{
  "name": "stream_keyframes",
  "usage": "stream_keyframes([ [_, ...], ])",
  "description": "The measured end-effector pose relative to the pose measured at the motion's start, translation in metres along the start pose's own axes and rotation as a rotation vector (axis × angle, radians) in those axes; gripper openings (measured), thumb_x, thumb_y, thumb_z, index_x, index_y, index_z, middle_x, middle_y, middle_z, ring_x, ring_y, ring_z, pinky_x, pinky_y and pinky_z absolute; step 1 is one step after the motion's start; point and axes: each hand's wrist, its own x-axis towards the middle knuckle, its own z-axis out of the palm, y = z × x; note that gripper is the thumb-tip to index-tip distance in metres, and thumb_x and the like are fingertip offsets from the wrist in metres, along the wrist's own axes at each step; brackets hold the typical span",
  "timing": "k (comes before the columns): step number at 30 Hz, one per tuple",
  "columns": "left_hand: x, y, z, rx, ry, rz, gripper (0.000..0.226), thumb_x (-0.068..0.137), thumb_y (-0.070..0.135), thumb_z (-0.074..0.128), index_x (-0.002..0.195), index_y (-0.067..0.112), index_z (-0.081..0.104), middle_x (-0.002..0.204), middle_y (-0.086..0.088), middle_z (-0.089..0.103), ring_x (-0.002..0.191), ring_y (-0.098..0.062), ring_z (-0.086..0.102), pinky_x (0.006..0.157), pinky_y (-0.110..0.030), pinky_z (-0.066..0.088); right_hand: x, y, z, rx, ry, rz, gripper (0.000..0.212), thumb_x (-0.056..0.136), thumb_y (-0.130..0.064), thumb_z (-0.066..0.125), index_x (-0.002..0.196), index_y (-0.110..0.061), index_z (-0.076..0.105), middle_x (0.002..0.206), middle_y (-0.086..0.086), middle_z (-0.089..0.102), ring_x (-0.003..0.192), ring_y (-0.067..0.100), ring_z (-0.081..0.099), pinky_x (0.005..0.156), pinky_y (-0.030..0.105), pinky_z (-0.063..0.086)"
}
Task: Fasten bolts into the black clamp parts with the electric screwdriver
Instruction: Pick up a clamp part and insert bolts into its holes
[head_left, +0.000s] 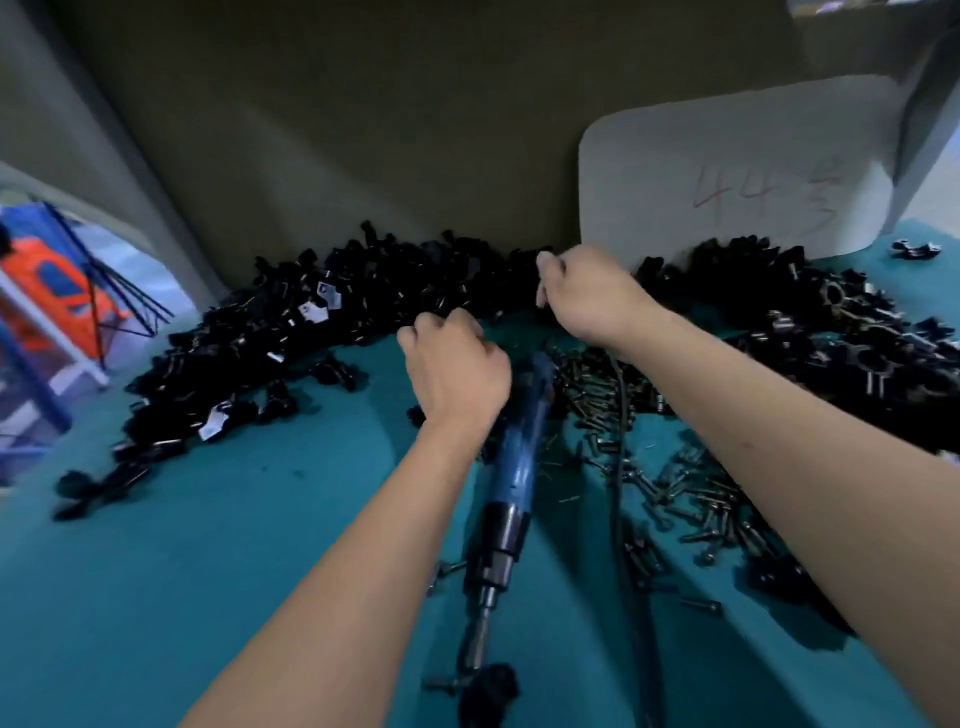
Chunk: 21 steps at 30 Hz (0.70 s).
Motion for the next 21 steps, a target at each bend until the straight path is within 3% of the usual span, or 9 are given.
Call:
stream_keyframes([
  [3, 0.004, -0.052, -0.009, 0.196, 0.036, -0.180, 0.040, 0.088, 0.033, 0.065, 0.123, 0.013, 0.063, 0.140, -0.018, 0.046, 0.132, -0.041, 0.037, 0.106, -0.049, 0.036, -0.018, -0.036, 0.034, 0.058, -0.109, -0.123, 0.055, 0.112, -0.034, 0.035, 0.093, 0.005, 0.068, 0.082, 0.017, 0.068, 0.072, 0.035, 0.061, 0.075, 0.044, 0.053],
  [6, 0.009, -0.096, -0.017, 0.310, 0.076, -0.253, 0.040, 0.093, 0.032, 0.062, 0.127, 0.013, 0.058, 0.155, -0.018, 0.034, 0.145, -0.040, 0.027, 0.117, -0.051, 0.028, -0.027, -0.066, 0.069, 0.016, -0.228, -0.163, 0.052, 0.110, -0.040, 0.041, 0.090, -0.001, 0.068, 0.071, 0.011, 0.062, 0.072, 0.035, 0.060, 0.068, 0.039, 0.045],
  [9, 0.016, -0.126, -0.022, 0.408, -0.005, -0.164, 0.034, 0.102, 0.031, 0.055, 0.132, 0.015, 0.057, 0.144, -0.016, 0.048, 0.141, -0.036, 0.037, 0.119, -0.046, 0.027, -0.025, -0.085, 0.096, 0.051, -0.272, -0.153, 0.047, 0.110, -0.036, 0.039, 0.095, -0.004, 0.070, 0.067, 0.002, 0.058, 0.073, 0.029, 0.059, 0.064, 0.034, 0.038],
  [11, 0.017, -0.130, -0.026, 0.415, -0.029, -0.052, 0.030, 0.102, 0.030, 0.058, 0.129, 0.018, 0.059, 0.131, -0.012, 0.055, 0.127, -0.035, 0.050, 0.108, -0.044, 0.040, -0.024, -0.088, 0.102, 0.153, -0.263, -0.148, 0.036, 0.107, -0.021, 0.039, 0.099, -0.007, 0.071, 0.056, -0.008, 0.053, 0.053, 0.012, 0.052, 0.052, 0.029, 0.033],
  [13, 0.014, -0.126, -0.031, 0.260, -0.027, -0.021, 0.026, 0.098, 0.017, 0.063, 0.124, 0.015, 0.062, 0.127, -0.012, 0.053, 0.112, -0.036, 0.056, 0.090, -0.043, 0.047, -0.027, -0.085, 0.099, 0.314, -0.210, -0.156, 0.036, 0.103, -0.009, 0.040, 0.099, -0.019, 0.074, 0.047, -0.016, 0.054, 0.037, 0.004, 0.041, 0.043, 0.022, 0.031],
  [15, 0.007, -0.117, -0.035, 0.024, 0.027, -0.032, 0.030, 0.089, -0.001, 0.060, 0.116, 0.011, 0.063, 0.122, -0.009, 0.052, 0.098, -0.032, 0.056, 0.079, -0.035, 0.042, -0.036, -0.077, 0.089, 0.505, -0.125, -0.136, 0.036, 0.101, -0.005, 0.046, 0.095, -0.027, 0.074, 0.050, -0.023, 0.058, 0.043, 0.005, 0.045, 0.042, 0.023, 0.037],
  [18, -0.009, -0.089, -0.042, -0.462, 0.107, -0.135, 0.040, 0.082, -0.009, 0.061, 0.108, 0.021, 0.062, 0.112, 0.004, 0.057, 0.095, -0.020, 0.059, 0.075, -0.025, 0.044, -0.056, -0.056, 0.070, 0.817, -0.014, -0.049, 0.027, 0.096, -0.002, 0.060, 0.088, -0.023, 0.076, 0.055, -0.011, 0.060, 0.051, 0.010, 0.048, 0.043, 0.022, 0.037],
  [21, -0.031, -0.057, -0.047, -1.079, -0.060, -0.257, 0.059, 0.083, -0.017, 0.068, 0.117, 0.030, 0.061, 0.120, 0.005, 0.066, 0.095, -0.014, 0.072, 0.077, -0.022, 0.056, -0.080, -0.030, 0.052, 0.997, 0.045, 0.004, 0.021, 0.090, 0.003, 0.072, 0.084, -0.015, 0.079, 0.060, -0.004, 0.059, 0.052, 0.011, 0.045, 0.045, 0.020, 0.035],
])
